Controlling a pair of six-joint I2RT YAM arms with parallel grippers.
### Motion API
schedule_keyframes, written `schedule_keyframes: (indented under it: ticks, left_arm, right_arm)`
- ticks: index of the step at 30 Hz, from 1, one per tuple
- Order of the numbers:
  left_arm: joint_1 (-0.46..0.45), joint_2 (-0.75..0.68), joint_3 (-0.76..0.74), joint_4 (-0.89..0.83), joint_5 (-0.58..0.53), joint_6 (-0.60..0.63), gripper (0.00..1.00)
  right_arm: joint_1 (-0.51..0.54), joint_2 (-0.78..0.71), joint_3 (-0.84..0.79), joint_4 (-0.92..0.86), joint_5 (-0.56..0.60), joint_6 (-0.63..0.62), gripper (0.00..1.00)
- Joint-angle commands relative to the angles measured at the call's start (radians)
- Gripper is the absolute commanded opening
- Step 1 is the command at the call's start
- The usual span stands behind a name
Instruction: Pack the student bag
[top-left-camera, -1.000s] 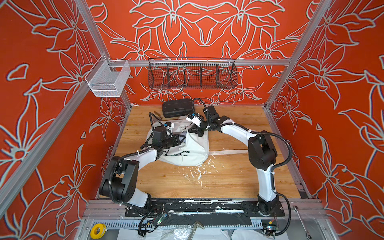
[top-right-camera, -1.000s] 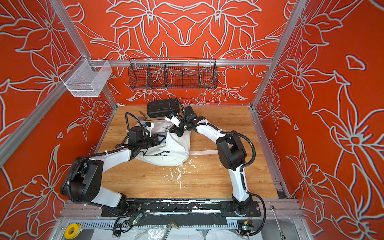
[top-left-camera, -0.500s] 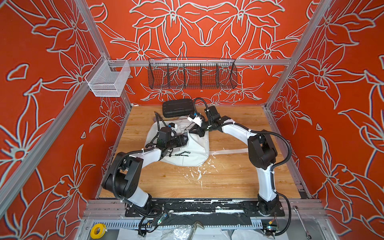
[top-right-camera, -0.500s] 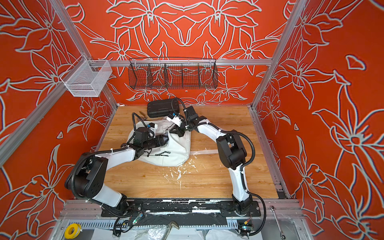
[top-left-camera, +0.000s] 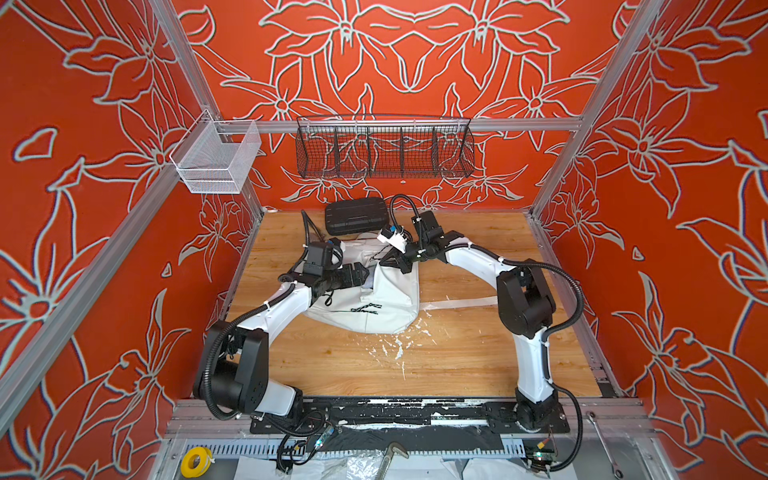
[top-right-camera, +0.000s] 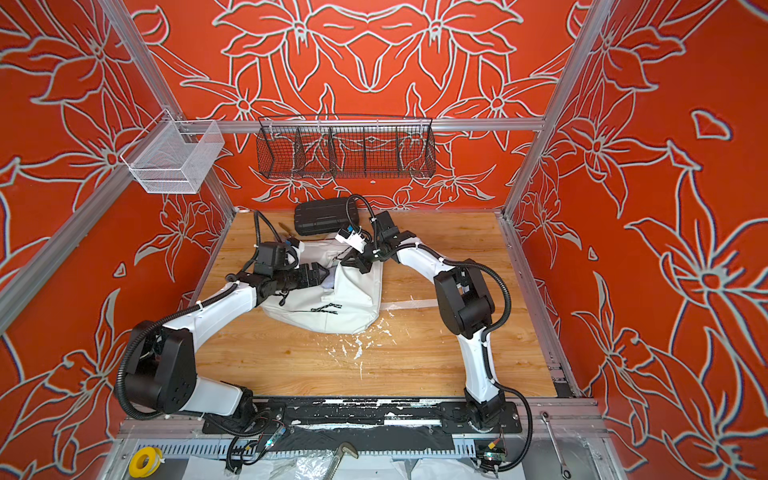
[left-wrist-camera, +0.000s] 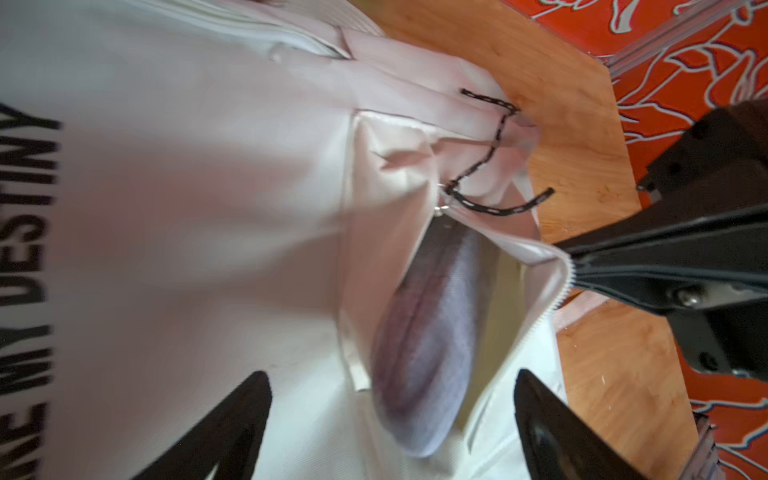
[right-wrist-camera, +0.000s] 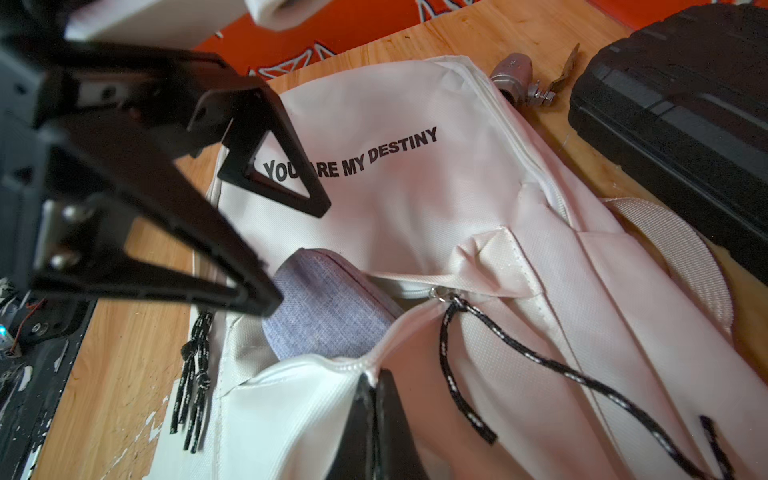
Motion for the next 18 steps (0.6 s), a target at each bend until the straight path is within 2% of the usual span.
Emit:
schedule_keyframes:
  ticks: [1, 3, 7, 11, 13, 15, 18]
  left_arm:
    - [0.02, -0.033, 0.04, -0.088, -0.017, 0.054, 0.88]
    - [0.032, 0.002, 0.068, -0.125, -0.016, 0.061, 0.85]
    - [0.054, 0.113, 0.111, -0.129, 0.071, 0.065, 0.72]
    - [0.049, 0.204, 0.166, -0.124, 0.168, 0.06, 0.49]
    - [0.042, 0.223, 0.169, -0.128, 0.185, 0.071, 0.42]
    - [0.032, 0.219, 0.149, -0.103, 0.214, 0.076, 0.39]
    - [-0.005, 0.213, 0.135, -0.071, 0.236, 0.081, 0.39]
  right_arm:
    - [-0.003, -0.024, 0.003, 0.037, -0.076, -0.038, 0.0]
    - [-0.003, -0.027, -0.001, 0.048, -0.084, -0.037, 0.0]
    - [-0.003, -0.047, -0.031, 0.091, -0.108, -0.038, 0.0]
    - [-0.004, -0.047, -0.03, 0.084, -0.096, -0.029, 0.0]
    - [-0.002, -0.046, -0.029, 0.094, -0.088, -0.014, 0.0]
    - [-0.005, -0.044, -0.027, 0.11, -0.086, 0.012, 0.0]
    - [-0.002, -0.039, -0.018, 0.142, -0.099, 0.051, 0.0]
